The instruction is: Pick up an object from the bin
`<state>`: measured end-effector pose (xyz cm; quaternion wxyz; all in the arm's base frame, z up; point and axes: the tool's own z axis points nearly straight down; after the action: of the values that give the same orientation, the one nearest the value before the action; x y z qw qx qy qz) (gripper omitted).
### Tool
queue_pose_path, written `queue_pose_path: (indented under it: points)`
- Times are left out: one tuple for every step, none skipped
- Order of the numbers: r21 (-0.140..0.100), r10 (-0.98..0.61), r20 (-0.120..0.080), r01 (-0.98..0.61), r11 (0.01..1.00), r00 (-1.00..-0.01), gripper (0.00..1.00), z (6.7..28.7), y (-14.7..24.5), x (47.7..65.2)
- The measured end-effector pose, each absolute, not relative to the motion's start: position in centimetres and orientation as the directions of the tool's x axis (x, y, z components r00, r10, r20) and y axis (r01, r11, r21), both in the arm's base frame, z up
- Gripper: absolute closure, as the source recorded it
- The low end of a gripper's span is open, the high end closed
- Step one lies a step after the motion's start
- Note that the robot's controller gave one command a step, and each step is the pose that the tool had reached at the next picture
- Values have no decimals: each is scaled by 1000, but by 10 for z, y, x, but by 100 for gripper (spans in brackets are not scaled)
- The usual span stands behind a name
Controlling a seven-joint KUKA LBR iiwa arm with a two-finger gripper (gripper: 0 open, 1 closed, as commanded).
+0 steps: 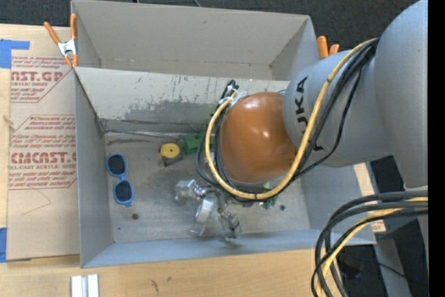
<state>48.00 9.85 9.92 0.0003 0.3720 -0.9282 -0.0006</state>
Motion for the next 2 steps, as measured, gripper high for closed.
queue_pose_path:
  points:
    - [-1, -781, -3, -781, 625, -625, 0, 70, 103, 486]
    - [0, -780, -3, -780, 626, -626, 0, 70, 103, 486]
